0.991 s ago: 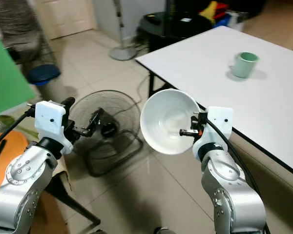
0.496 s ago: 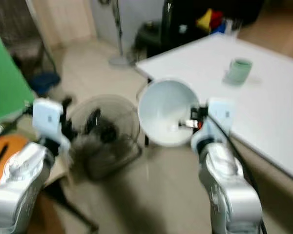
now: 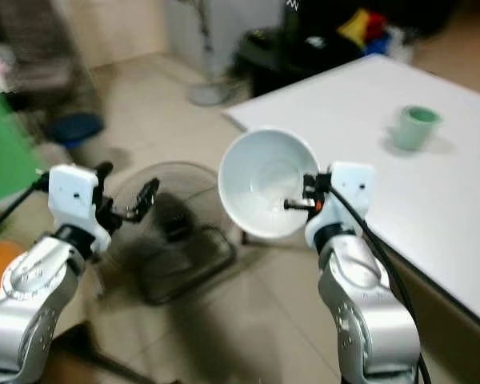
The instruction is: Setting the table
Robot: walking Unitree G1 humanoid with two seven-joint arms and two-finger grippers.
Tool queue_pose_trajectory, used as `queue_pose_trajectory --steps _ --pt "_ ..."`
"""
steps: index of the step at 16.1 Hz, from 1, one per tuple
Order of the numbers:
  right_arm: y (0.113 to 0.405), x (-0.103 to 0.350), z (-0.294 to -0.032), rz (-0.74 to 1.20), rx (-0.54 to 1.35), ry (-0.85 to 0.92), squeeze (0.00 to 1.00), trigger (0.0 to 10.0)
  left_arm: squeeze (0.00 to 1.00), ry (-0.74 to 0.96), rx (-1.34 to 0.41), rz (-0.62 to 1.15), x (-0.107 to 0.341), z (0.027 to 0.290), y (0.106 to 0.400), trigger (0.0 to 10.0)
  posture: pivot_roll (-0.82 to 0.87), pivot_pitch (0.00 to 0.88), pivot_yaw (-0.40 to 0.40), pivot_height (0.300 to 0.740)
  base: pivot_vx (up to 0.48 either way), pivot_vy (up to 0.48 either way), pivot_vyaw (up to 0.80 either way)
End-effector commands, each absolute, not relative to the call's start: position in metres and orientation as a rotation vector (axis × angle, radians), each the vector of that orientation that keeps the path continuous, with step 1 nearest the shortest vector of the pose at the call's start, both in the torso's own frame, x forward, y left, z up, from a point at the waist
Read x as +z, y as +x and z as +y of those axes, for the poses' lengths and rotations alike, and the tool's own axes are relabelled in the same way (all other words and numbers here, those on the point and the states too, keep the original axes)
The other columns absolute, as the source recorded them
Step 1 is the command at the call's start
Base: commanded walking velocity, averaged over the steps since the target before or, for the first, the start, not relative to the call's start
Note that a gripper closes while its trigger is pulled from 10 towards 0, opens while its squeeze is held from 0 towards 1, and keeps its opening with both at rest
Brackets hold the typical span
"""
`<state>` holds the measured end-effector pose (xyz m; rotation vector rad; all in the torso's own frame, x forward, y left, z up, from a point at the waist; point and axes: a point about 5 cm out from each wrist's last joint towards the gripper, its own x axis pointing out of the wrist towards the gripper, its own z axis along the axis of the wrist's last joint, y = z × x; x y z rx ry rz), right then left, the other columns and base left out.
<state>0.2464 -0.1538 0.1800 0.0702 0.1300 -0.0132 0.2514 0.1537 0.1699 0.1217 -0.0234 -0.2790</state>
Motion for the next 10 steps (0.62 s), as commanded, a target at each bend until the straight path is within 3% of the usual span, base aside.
queue_pose_trajectory --steps 1,4,10 --pt "0.245 0.187 -0.161 0.085 -0.048 0.065 0.00 10.0 0.00 0.116 -0.304 -0.033 0.172 0.148 0.250 10.0 0.09 0.000 0.046 0.740 0.334 0.000 0.00" --pt "0.243 0.184 -0.164 0.103 -0.062 0.073 0.00 10.0 0.00 0.109 -0.320 -0.027 0.167 0.145 0.247 10.0 0.08 0.000 0.033 0.740 0.330 0.000 0.00" --pt "0.243 0.183 -0.167 0.113 -0.054 0.071 0.00 10.0 0.00 0.113 -0.334 -0.023 0.160 0.141 0.251 10.0 0.06 0.000 0.032 0.740 0.331 0.000 -0.80"
